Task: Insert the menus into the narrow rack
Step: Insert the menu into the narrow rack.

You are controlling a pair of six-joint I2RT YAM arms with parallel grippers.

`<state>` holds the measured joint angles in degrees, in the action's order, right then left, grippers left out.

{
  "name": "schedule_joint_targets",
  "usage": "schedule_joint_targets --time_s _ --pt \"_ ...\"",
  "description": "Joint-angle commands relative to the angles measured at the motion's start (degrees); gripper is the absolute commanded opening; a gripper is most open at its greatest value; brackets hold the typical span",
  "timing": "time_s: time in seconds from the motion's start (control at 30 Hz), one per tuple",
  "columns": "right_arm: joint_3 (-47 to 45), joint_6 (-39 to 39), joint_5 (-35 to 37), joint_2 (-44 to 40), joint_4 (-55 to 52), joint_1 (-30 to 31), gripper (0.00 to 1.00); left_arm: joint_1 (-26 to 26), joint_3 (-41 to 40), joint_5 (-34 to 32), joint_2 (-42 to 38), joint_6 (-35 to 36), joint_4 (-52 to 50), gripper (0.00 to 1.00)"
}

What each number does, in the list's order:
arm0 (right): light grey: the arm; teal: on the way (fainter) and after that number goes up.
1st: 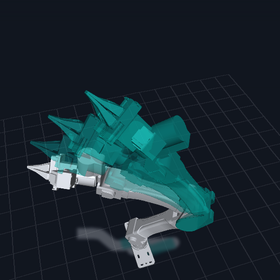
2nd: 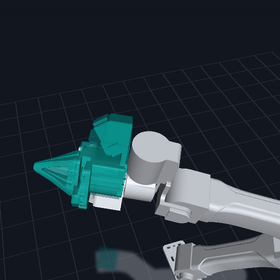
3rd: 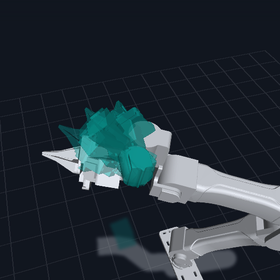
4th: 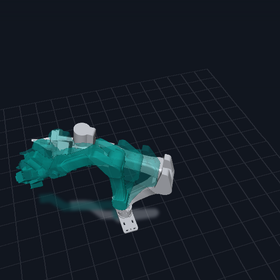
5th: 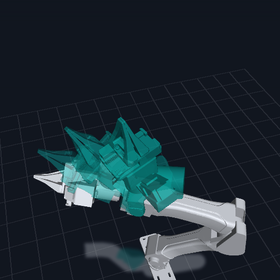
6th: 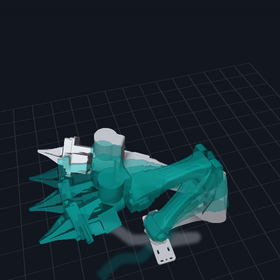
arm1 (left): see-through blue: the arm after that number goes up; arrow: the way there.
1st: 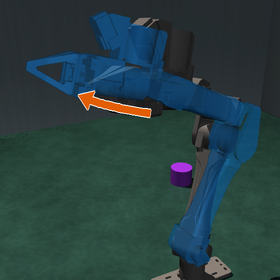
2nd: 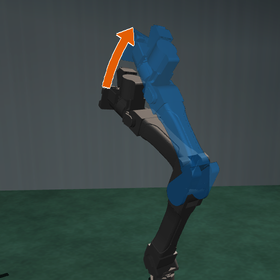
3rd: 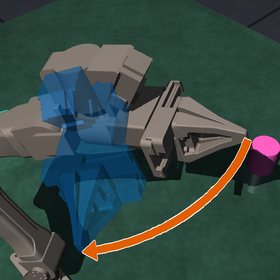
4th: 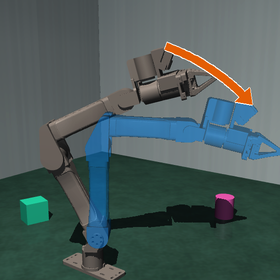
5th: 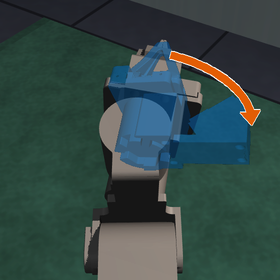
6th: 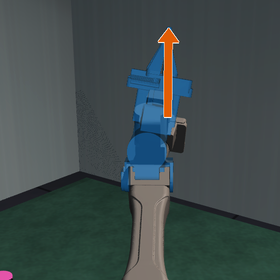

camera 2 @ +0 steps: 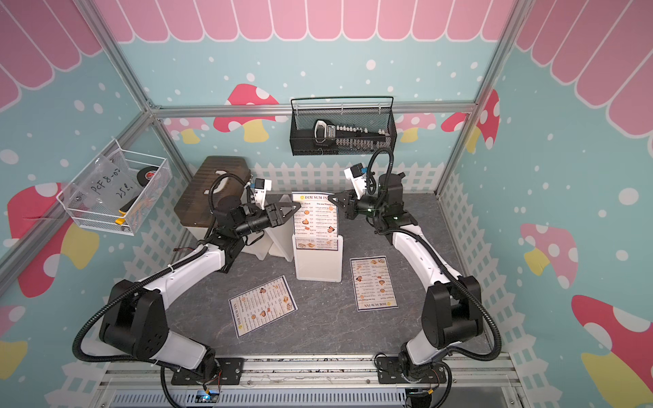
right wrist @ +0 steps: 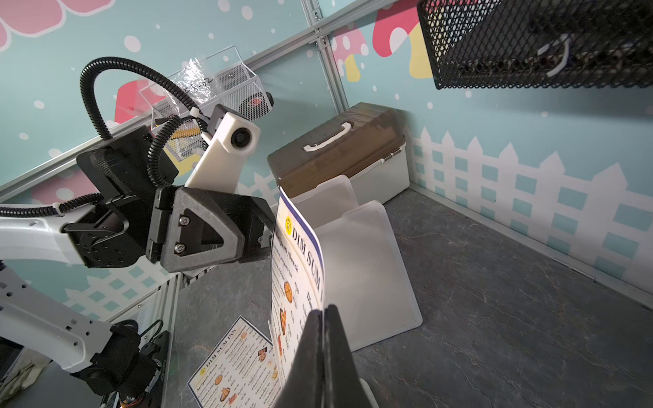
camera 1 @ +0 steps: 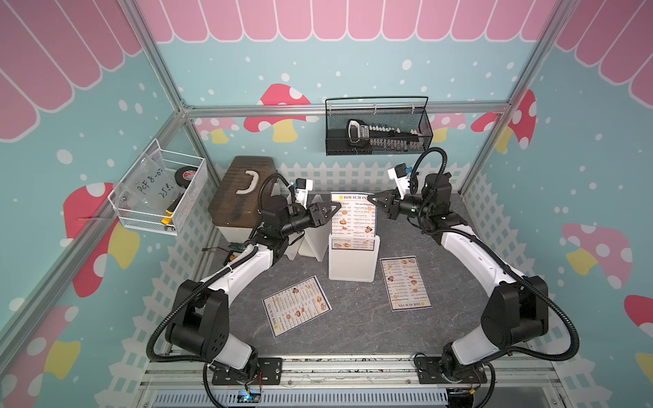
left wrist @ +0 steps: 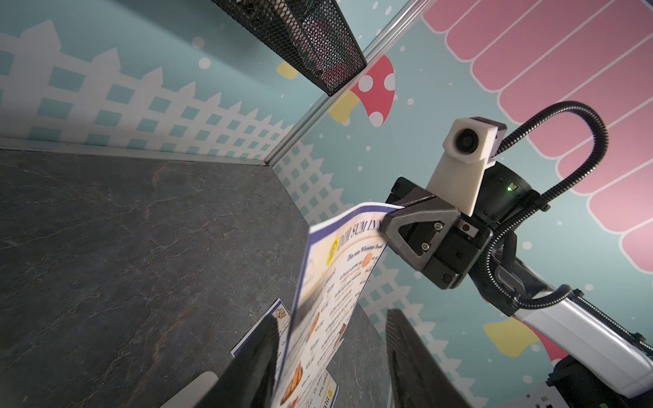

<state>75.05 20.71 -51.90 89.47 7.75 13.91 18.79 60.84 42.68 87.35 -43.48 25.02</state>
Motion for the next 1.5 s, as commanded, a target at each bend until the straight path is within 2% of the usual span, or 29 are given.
schedule_joint_targets --time_s 0.0,0.2,0.53,0.93,1.47 --pt "-1.2 -1.6 -0.6 -2.6 1.6 -0.1 0.00 -0.3 2.1 1.1 1.0 1.0 -1.0 0.50" --pt "-2.9 -2.4 -1.0 -3.6 1.7 -0.2 0.00 -0.2 3.1 1.7 0.9 2.8 -3.2 0.52" --pt "-4.9 -1.7 -1.3 -4.3 2.8 -0.2 0.00 -0.2 9.9 3.6 0.8 14.4 -20.7 0.52" --pt "-7.1 -0.3 -1.3 -4.7 5.0 -0.2 0.00 -0.1 15.5 3.6 1.4 23.7 -34.2 0.49" --pt "-9.9 0.6 -1.3 -5.5 6.4 -0.1 0.00 0.7 16.2 2.4 1.5 27.3 -38.9 0.47"
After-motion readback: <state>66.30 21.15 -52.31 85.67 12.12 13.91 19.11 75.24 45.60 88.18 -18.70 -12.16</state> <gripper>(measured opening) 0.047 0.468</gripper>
